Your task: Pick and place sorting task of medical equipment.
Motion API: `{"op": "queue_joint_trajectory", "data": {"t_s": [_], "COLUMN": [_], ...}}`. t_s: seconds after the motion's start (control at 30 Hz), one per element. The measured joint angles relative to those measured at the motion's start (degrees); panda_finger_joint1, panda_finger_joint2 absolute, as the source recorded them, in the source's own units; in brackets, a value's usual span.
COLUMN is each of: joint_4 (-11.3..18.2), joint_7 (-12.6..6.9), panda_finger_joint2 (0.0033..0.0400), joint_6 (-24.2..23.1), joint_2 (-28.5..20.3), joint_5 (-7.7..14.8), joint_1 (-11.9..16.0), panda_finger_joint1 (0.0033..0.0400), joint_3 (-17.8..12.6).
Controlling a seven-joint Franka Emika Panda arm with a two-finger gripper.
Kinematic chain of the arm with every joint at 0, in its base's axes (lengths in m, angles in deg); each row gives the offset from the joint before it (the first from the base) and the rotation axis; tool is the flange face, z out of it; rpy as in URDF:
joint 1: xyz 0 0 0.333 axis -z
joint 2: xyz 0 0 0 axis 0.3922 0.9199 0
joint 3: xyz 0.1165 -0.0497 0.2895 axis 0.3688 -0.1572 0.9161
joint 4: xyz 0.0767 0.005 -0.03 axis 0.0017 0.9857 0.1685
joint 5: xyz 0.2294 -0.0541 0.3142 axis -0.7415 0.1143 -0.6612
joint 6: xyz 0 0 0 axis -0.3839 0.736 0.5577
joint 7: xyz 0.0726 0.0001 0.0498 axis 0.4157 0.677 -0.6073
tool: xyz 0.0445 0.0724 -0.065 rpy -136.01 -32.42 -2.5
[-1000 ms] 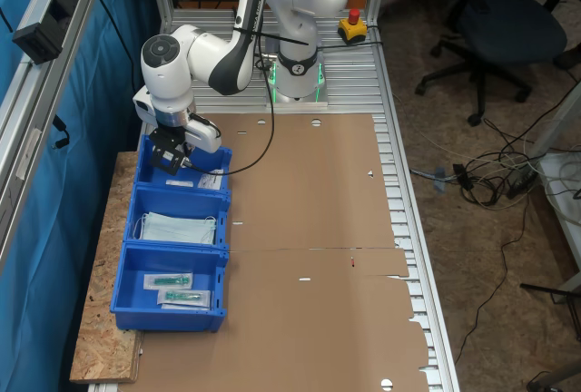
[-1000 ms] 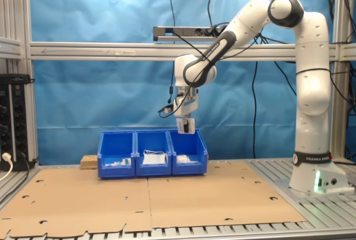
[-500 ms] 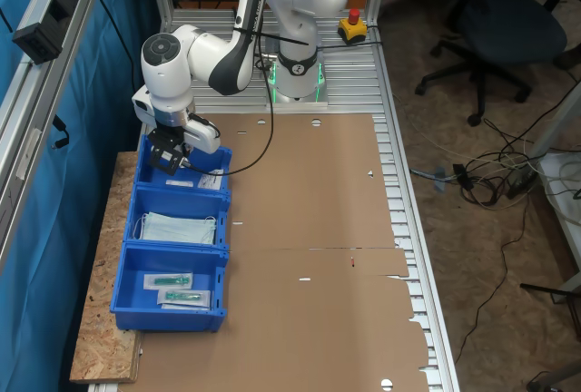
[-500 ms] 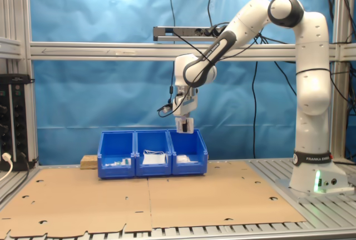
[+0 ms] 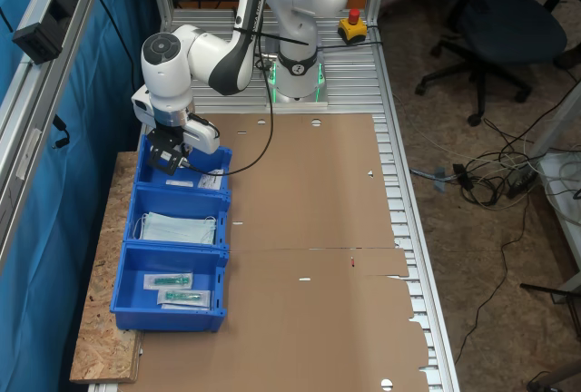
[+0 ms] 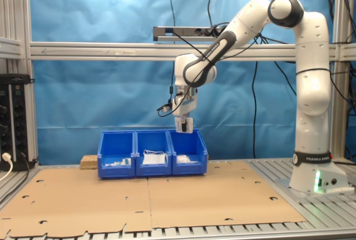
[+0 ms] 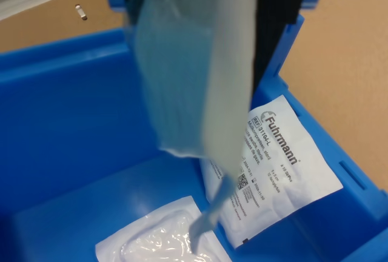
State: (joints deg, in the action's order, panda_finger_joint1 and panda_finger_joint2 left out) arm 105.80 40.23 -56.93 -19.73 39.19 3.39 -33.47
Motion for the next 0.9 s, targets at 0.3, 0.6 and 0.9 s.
{"op": "queue_joint_trajectory", "data": {"t_s": [0.3, 0.6, 0.9], "joint_4": [0.0, 0.0, 0.0], "joint_7": [0.00, 0.00, 0.00], "panda_finger_joint2": [0.0147, 0.0310, 0.0374], "joint_6": [0.0, -0.1, -0.1], "joint_2": [0.0, 0.0, -0.4], "joint_5": [0.0, 0.0, 0.0], "joint_1": [0.0, 0.0, -1.7], "panda_finger_joint1": [0.0147, 0.0310, 0.0374], "joint_3": [0.0, 0.0, 0.0]}}
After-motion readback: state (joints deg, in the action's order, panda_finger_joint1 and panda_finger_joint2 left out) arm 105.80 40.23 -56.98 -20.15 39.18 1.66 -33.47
